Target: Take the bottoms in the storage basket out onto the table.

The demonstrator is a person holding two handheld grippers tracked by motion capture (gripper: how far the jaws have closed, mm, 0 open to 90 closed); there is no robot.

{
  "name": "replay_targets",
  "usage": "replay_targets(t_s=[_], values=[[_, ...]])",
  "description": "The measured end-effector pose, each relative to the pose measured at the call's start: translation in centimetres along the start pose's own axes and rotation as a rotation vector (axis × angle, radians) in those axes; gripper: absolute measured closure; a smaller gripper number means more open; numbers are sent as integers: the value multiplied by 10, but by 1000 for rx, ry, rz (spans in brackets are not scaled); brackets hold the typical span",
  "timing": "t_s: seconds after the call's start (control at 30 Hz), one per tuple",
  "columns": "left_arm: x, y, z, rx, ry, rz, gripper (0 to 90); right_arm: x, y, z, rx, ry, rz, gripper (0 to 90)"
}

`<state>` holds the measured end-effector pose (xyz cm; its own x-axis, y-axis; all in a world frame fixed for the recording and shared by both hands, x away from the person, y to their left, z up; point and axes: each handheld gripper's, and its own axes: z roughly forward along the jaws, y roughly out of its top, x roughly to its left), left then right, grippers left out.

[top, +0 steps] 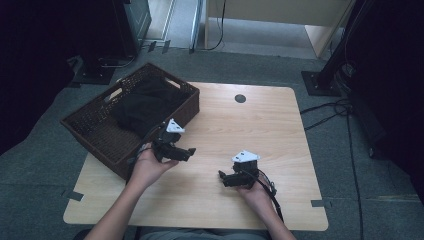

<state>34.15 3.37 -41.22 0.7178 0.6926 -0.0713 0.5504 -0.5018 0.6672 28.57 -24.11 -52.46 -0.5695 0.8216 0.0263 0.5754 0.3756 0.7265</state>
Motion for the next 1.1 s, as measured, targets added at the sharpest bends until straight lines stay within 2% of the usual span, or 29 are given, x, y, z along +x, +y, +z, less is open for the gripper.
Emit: replay_targets(t_s=[0.13,0.23,0.3,0.37,0.43,0.47,0.57,0.63,0.7,0.8,0.87,0.9,1.1], values=[[21,11,-19,0,19,-18,239,0,0,0,0,1,-1,66],[37,17,-29,-8,22,-52,251,0,0,0,0,2,-6,66],[45,20,-36,-12,53,-39,253,0,0,0,1,3,-6,66],[54,23,-39,0,81,-26,253,0,0,0,0,3,-5,66],[67,23,-39,15,89,-37,270,0,0,0,1,3,-6,66],[72,22,-39,19,94,-46,307,0,0,0,1,3,-8,66],[84,17,-33,45,74,-68,354,0,0,0,0,2,-4,66],[88,14,-28,72,71,-71,384,0,0,0,0,2,-4,66],[90,10,-23,82,51,-80,452,0,0,0,1,2,-6,66],[92,7,-17,109,22,-93,605,0,0,0,1,3,-7,66],[94,7,-14,131,-23,-116,744,0,0,0,1,3,-6,66],[92,8,-13,135,-13,-118,784,0,0,0,1,2,-6,67],[81,14,-9,142,1,-133,795,0,0,0,1,2,-6,66]])
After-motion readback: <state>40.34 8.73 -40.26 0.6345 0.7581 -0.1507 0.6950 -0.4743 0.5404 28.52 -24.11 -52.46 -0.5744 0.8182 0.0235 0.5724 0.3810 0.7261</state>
